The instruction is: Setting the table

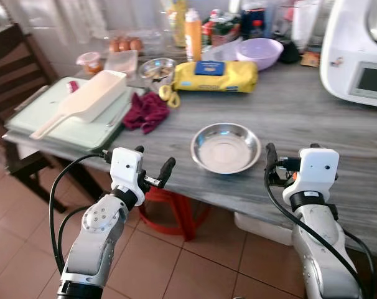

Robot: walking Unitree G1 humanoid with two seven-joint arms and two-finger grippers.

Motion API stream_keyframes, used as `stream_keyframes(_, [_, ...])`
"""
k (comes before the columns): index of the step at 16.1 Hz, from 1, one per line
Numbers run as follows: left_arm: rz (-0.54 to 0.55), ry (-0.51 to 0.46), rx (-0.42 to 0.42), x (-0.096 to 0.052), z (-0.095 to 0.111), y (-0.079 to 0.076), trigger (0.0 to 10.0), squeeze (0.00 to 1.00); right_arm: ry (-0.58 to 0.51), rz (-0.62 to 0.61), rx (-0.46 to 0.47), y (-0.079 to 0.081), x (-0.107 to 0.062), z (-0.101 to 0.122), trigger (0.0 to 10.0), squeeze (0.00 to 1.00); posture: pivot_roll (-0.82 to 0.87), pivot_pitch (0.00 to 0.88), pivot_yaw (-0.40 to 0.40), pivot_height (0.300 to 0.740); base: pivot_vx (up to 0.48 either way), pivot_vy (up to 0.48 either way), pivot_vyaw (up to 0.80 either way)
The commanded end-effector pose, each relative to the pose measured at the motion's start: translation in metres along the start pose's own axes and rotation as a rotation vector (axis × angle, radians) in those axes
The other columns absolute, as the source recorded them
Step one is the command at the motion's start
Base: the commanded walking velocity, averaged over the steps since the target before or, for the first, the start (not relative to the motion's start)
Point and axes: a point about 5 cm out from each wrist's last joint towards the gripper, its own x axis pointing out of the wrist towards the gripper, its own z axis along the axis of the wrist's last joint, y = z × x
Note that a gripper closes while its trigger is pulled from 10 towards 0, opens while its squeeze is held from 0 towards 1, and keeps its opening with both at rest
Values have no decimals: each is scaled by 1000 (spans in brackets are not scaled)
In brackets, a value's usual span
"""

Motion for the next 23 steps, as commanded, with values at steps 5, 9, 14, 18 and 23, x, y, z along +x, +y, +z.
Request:
stream_keyframes(5, [64,65,21,-2,-7,12,10000,0,3,0,15,0,-1,2,10000,0,-170,74,111,740,0,0,-781])
stream_keyframes(9, [113,57,25,-4,-8,19,10000,0,5,-2,16,-2,-4,2,10000,0,-170,74,110,740,0,0,-783])
stream_keyframes(14, [111,55,39,-4,-9,15,10000,0,-1,-9,15,-4,-2,3,10000,0,-168,67,112,740,0,0,-785])
stream_keyframes(18, [113,63,48,-3,-9,15,10000,0,-2,-8,19,-3,-3,3,10000,0,-168,66,116,740,0,0,-786])
stream_keyframes(23, [131,83,76,0,-10,16,10000,0,-6,-13,36,-3,-3,2,10000,0,-166,65,125,740,0,0,-701])
